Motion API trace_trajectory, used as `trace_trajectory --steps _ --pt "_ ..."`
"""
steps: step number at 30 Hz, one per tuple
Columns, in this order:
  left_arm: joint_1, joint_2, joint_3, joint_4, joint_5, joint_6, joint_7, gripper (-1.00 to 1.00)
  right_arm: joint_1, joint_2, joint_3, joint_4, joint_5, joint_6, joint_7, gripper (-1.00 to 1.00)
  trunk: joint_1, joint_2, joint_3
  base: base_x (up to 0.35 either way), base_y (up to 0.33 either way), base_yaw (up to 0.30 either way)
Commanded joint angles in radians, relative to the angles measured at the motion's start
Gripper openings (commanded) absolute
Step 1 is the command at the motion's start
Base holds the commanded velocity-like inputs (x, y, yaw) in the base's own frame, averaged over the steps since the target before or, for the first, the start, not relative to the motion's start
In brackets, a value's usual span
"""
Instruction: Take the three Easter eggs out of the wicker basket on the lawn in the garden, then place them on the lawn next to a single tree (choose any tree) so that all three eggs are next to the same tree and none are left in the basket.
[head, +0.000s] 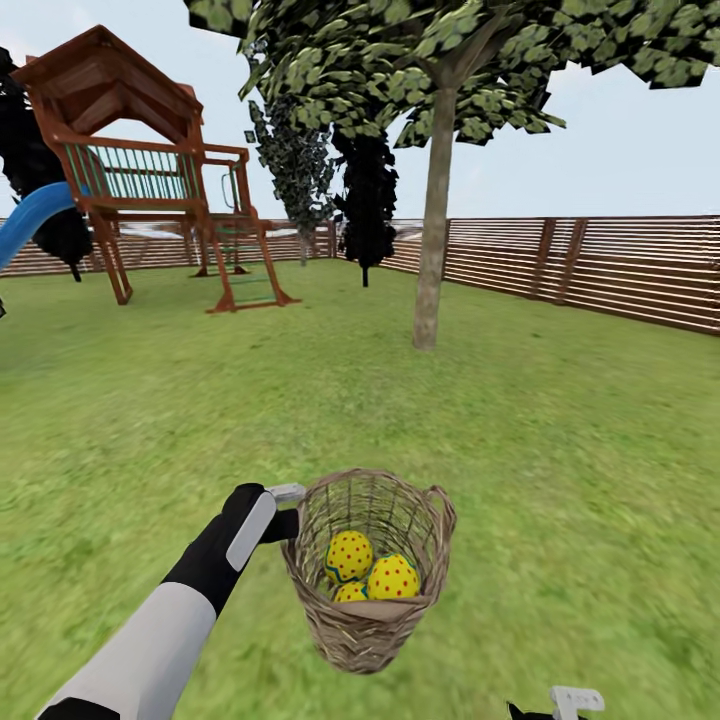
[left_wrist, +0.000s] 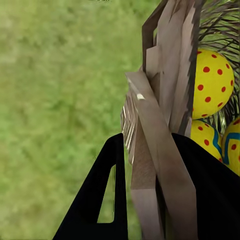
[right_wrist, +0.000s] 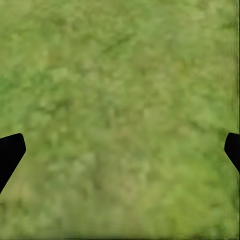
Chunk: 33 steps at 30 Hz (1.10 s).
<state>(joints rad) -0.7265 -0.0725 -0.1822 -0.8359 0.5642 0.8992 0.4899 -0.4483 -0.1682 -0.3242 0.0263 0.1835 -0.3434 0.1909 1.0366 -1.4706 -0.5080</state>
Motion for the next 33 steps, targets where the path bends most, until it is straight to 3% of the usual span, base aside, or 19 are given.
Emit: trace_trajectory --steps 1,33 --pt "-0.001 0.000 -0.002 -0.001 0.016 0.000 0.012 -1.00 -0.001 -0.001 -0.009 0.003 0.008 -0.005 0.002 1.00 -0.004 0.007 0.002 0.000 0.000 -0.276" --pt "-0.001 0.000 0.000 0.003 0.016 0.003 0.012 -1.00 -0.001 -0.002 -0.009 0.003 0.001 -0.006 0.002 1.00 -0.127 0.231 0.064 0.000 0.000 -0.190"
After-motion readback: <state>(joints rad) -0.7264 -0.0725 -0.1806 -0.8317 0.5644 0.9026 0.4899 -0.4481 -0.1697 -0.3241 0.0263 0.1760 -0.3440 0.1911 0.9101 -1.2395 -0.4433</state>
